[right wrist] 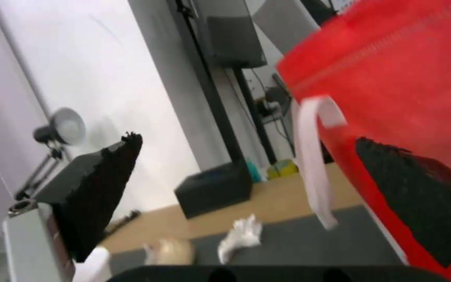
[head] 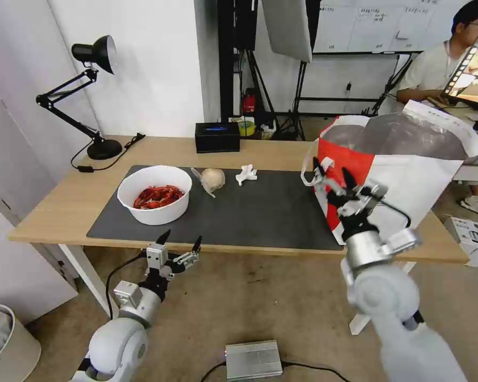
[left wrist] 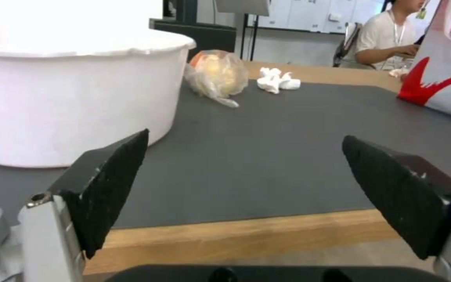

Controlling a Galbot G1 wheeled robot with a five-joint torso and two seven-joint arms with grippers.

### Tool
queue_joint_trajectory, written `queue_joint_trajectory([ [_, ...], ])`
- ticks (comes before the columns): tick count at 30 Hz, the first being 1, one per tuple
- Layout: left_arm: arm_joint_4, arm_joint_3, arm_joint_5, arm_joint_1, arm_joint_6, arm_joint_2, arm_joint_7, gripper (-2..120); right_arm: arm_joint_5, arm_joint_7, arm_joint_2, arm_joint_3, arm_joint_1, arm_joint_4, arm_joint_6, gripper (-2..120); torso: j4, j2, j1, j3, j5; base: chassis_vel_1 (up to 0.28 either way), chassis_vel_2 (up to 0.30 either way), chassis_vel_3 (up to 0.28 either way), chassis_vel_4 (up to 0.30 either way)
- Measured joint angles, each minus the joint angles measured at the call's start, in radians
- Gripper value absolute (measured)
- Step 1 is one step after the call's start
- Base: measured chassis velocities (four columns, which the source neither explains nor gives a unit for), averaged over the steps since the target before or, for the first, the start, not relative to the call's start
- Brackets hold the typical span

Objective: Pick up the trash from the table and place it into the takeout bag.

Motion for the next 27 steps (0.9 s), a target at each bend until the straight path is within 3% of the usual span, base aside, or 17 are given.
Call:
queue_joint_trajectory([
  [16, -0.005, -0.06, 0.001, 0.03, -0.023, -0.003, 0.023, 100, -0.234, -0.046, 0.054, 0.022, -0.126, -0.071, 0.141, 100, 0.0001, 0.0, 0.0, 0.0, 0.0001, 0.0, 0.0, 0.0, 0.0],
  [27, -0.011, -0.078, 0.001, 0.034, -0.029, -0.019, 0.036, 100, -0.291, -0.063, 0.087, 0.023, -0.22, -0.096, 0.199, 100, 0.0, 0.0, 0.0, 0.0, 0.0001, 0.0, 0.0, 0.0, 0.0],
])
